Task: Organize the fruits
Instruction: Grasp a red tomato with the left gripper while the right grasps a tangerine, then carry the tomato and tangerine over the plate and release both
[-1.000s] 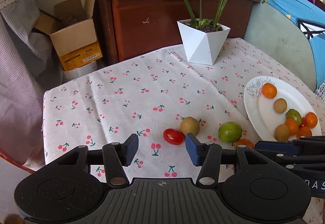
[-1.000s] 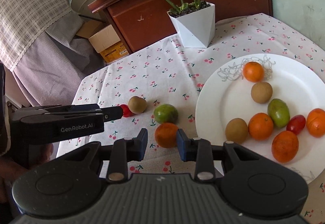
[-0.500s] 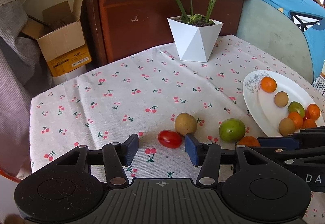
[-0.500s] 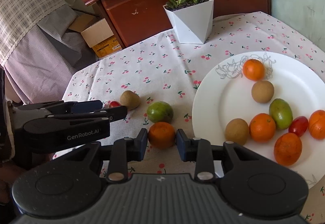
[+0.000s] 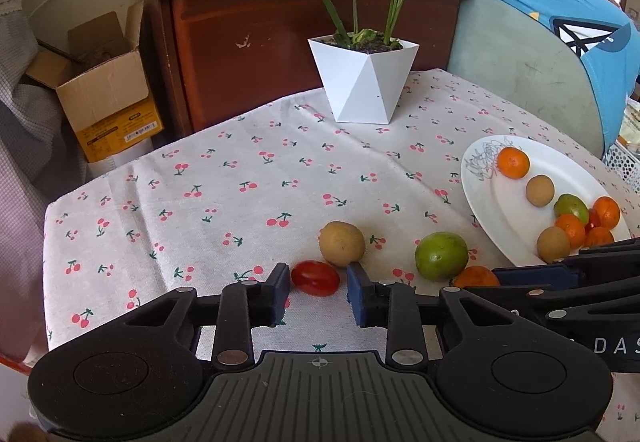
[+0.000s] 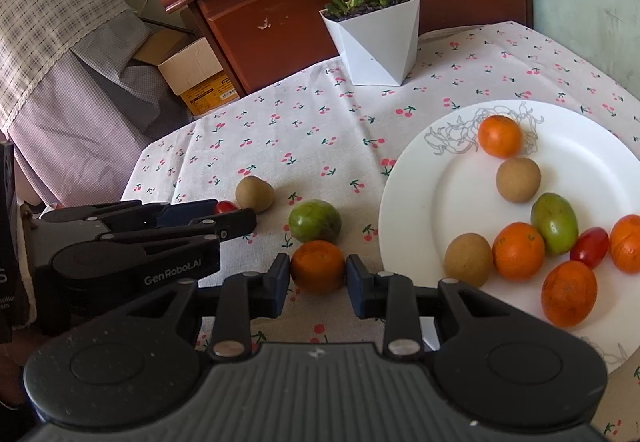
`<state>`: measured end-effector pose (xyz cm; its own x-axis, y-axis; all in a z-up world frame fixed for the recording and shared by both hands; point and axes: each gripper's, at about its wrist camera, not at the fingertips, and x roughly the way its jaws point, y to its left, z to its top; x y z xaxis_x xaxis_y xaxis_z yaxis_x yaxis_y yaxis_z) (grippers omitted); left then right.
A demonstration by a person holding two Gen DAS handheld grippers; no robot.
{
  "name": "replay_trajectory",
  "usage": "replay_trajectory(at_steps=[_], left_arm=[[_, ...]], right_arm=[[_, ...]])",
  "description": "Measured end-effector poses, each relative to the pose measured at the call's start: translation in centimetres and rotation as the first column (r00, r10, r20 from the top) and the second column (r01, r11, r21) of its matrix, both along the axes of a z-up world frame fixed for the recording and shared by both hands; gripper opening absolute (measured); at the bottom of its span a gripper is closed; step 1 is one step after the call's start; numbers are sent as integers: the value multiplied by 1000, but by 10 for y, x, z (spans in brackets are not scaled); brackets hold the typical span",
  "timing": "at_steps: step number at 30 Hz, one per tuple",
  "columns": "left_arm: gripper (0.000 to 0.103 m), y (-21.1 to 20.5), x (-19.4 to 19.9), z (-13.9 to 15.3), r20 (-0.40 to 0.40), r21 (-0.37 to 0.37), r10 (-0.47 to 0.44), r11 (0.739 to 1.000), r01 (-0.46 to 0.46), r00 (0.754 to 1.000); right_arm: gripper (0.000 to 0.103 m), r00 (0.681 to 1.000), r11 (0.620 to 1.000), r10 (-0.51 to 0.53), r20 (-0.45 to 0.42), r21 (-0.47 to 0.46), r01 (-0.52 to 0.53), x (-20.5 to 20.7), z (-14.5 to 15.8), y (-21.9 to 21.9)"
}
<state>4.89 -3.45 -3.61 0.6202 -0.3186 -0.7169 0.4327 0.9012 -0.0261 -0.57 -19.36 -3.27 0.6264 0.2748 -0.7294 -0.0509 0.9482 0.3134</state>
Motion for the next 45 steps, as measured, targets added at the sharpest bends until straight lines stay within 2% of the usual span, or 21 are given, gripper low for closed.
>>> replay_trajectory(at_steps=[8, 16, 21, 31, 40, 45], left_arm=[[22, -1, -4, 2, -4, -3, -1, 1000, 1, 1000], [22, 2, -11, 17, 6, -27, 25, 999, -25, 1000], [22, -1, -12, 31, 21, -84, 32, 996, -30, 999], [22, -28, -15, 51, 45, -180, 7, 984, 1, 999], [22, -60, -18, 51, 38, -228, -22, 973, 30, 999], [22, -78, -17, 48, 33, -238, -35, 970, 42, 999]], right_arm=[[30, 1000, 1000, -15, -1, 12, 15, 0, 1, -3], [30, 999, 998, -28, 17, 58, 27, -3, 9, -8], [30, 996, 996, -56, 72, 73, 50, -6, 27, -18], [30, 966, 975, -213, 146, 89, 202, -8, 58, -66], [30, 927, 937, -346, 144, 104, 334, -15, 63, -101], [30, 902, 904, -420, 96, 138, 406, -20, 57, -117]])
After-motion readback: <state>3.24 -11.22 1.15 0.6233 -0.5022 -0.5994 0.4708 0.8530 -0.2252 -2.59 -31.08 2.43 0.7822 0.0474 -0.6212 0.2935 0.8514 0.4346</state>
